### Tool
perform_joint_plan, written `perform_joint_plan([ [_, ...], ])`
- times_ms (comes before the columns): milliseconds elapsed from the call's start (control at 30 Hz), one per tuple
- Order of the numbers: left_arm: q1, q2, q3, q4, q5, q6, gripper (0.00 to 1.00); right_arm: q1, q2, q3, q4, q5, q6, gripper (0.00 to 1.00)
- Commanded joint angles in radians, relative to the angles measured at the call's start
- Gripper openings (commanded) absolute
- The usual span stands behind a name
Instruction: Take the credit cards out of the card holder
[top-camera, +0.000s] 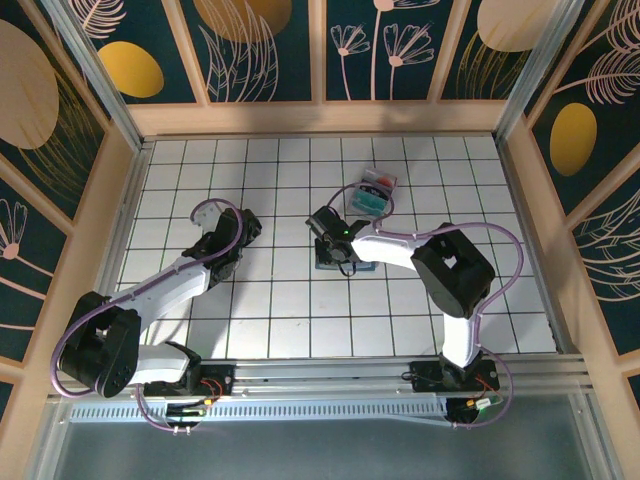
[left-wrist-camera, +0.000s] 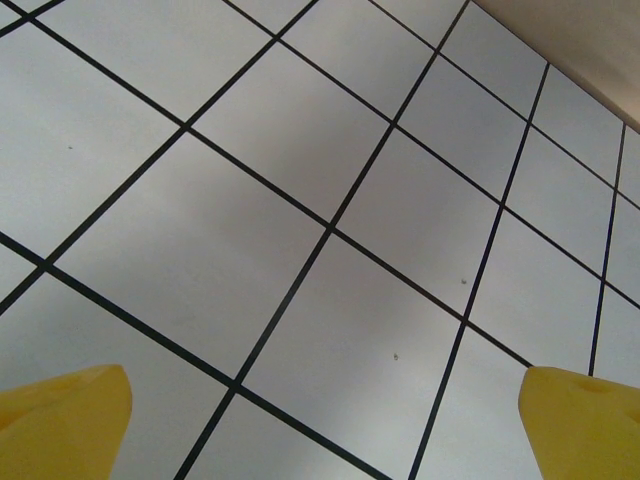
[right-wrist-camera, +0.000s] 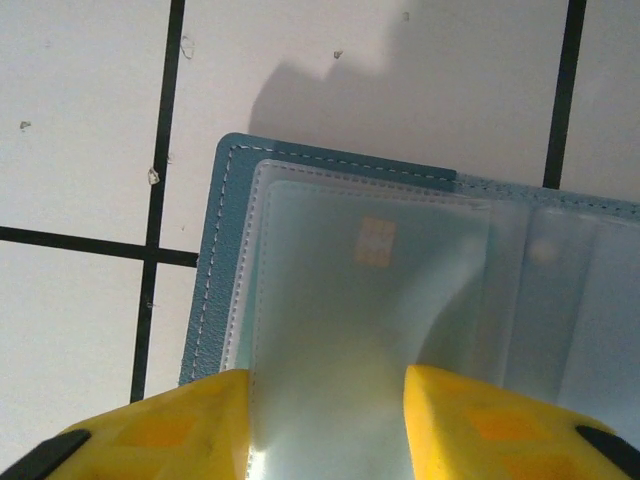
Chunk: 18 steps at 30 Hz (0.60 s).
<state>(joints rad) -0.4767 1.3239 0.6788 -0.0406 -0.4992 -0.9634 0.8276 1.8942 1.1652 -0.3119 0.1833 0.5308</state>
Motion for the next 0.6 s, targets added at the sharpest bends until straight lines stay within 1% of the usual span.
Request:
perform_joint_plan([
  [0, 0.004, -0.003, 0.004, 0.021, 0.016, -0.007, 0.99, 0.009, 0.008, -0.042, -0.046, 0.029, 0.002, 0.4],
  [67, 0.004, -0.008, 0.007, 0.021, 0.019, 0.003, 0.99, 0.008, 0.017, -0.04, -0.058, 0.043, -0.004, 0.37],
  [100, 0.004, -0.011, 0.01, 0.019, 0.022, 0.006, 0.99, 0.008, 0.019, -0.038, -0.063, 0.047, -0.007, 0.33],
  [167, 0.004, -0.018, 0.017, 0.017, 0.03, 0.026, 0.99, 0.009, 0.015, -0.04, -0.062, 0.053, -0.011, 0.23],
  [300, 0.004, -0.032, 0.03, 0.023, 0.05, 0.063, 0.99, 0.009, -0.025, -0.039, -0.058, 0.057, -0.012, 0.11],
  [400, -0.008, -0.046, 0.034, 0.025, 0.049, 0.078, 0.99, 0.009, -0.072, -0.047, -0.055, 0.066, -0.012, 0.09],
  [567, -0.079, -0.04, 0.049, 0.024, -0.002, 0.109, 0.99, 0.003, -0.128, -0.071, -0.08, 0.128, -0.01, 0.1],
])
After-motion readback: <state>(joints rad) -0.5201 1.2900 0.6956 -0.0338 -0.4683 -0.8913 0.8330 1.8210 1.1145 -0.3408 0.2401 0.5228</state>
